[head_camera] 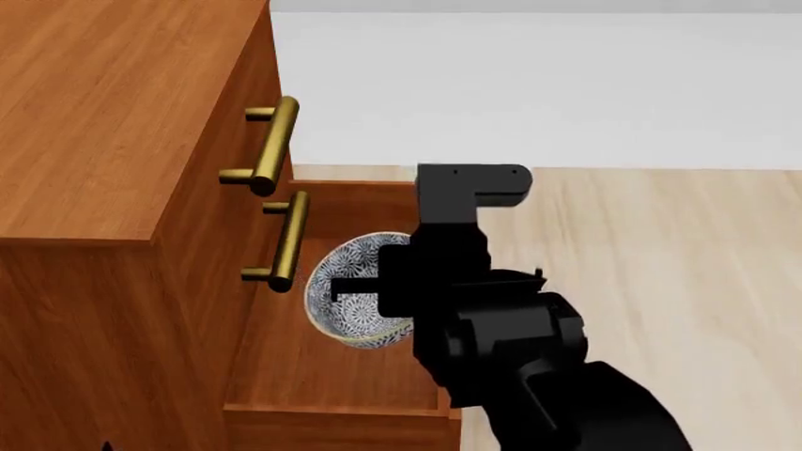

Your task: Put the bowl in the bottom drawer of the cabinet.

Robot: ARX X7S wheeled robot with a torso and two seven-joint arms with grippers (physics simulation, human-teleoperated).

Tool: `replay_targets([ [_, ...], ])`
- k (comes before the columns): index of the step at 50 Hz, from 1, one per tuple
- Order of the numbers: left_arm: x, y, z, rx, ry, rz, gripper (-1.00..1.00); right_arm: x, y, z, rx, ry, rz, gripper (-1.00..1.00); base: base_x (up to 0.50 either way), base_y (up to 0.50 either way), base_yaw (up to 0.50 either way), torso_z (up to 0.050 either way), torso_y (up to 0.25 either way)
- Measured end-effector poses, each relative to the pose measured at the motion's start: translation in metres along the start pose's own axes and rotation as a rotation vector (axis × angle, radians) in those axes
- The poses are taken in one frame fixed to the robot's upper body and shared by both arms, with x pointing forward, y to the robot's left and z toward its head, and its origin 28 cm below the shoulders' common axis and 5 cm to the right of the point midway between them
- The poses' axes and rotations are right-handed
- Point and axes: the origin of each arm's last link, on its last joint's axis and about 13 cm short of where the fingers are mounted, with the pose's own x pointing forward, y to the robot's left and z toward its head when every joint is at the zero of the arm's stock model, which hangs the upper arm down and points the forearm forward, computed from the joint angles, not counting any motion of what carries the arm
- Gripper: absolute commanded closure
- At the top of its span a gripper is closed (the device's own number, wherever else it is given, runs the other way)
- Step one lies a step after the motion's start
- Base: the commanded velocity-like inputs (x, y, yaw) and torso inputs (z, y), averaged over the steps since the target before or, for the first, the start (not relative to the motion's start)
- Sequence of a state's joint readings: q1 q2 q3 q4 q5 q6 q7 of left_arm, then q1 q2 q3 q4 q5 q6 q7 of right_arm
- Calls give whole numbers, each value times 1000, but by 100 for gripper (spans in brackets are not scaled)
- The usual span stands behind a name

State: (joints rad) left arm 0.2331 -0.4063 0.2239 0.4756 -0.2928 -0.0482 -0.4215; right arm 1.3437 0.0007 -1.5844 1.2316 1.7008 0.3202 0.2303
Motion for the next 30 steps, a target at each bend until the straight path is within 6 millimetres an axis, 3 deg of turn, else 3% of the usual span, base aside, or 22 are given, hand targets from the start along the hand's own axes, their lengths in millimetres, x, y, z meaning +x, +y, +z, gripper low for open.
replay_targets([
  [30,1,2,1,-5,-2,10,-100,2,9,-20,-32,56,33,100,0,0,0,0,0],
])
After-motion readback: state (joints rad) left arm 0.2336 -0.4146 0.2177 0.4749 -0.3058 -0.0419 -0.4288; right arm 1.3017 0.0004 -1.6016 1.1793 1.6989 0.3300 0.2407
